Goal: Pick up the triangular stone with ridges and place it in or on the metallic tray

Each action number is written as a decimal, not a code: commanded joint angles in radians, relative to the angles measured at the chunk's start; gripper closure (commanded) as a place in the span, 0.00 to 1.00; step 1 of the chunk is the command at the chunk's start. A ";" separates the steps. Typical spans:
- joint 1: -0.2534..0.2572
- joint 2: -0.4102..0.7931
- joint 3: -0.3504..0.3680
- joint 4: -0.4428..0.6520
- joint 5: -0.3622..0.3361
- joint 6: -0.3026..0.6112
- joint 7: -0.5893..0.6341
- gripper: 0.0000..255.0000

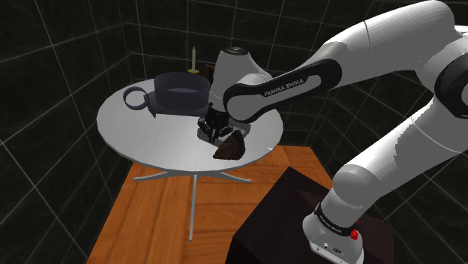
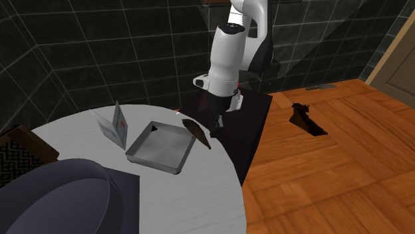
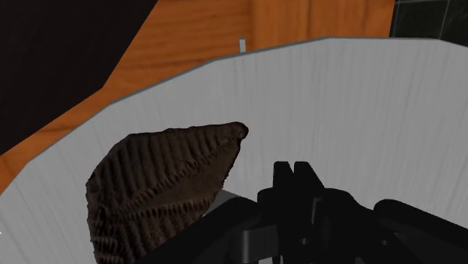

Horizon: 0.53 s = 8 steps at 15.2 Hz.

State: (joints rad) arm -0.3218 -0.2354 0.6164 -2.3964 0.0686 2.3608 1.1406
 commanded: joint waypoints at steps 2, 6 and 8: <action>0.000 0.000 0.000 0.000 0.000 0.000 0.000 1.00; 0.000 0.000 0.000 0.000 0.000 0.000 0.000 0.00; -0.102 0.134 0.054 0.097 0.022 -0.105 0.451 0.00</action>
State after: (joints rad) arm -0.3829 -0.1557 0.6502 -2.3364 0.0797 2.2979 1.3345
